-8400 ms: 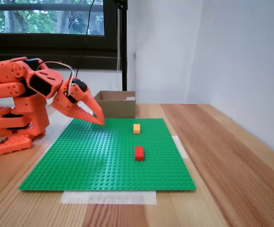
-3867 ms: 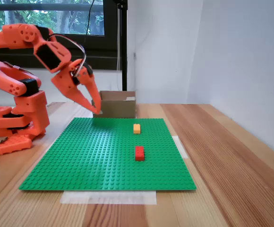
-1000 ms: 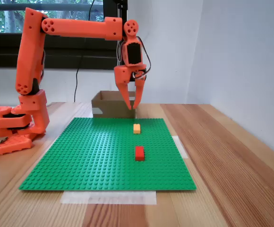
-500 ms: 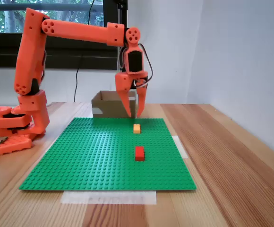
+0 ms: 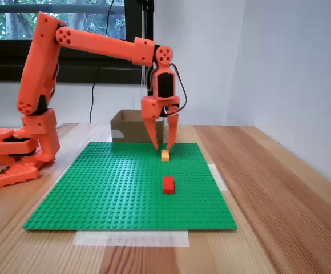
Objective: Pick the yellow lego block and put it in the box.
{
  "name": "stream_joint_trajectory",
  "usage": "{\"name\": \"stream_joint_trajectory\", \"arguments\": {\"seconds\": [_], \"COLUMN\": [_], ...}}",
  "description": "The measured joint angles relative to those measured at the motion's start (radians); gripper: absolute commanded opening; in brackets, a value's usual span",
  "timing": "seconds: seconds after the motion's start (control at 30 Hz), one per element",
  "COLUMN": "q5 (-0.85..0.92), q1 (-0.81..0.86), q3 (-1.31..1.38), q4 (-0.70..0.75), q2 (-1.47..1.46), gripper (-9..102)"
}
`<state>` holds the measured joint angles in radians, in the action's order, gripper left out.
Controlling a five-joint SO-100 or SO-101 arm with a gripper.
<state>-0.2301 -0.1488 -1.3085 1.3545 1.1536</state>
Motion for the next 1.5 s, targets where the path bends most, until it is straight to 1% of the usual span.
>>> {"name": "stream_joint_trajectory", "arguments": {"seconds": [0.47, 0.6, 1.5], "q5": [0.035, 0.028, 0.021], "q1": [0.011, -0.002, -0.002], "q3": [0.000, 0.000, -0.025], "q4": [-0.038, -0.038, -0.071], "q2": [-0.015, -0.015, -0.051], "gripper": [14, 19, 18]}}
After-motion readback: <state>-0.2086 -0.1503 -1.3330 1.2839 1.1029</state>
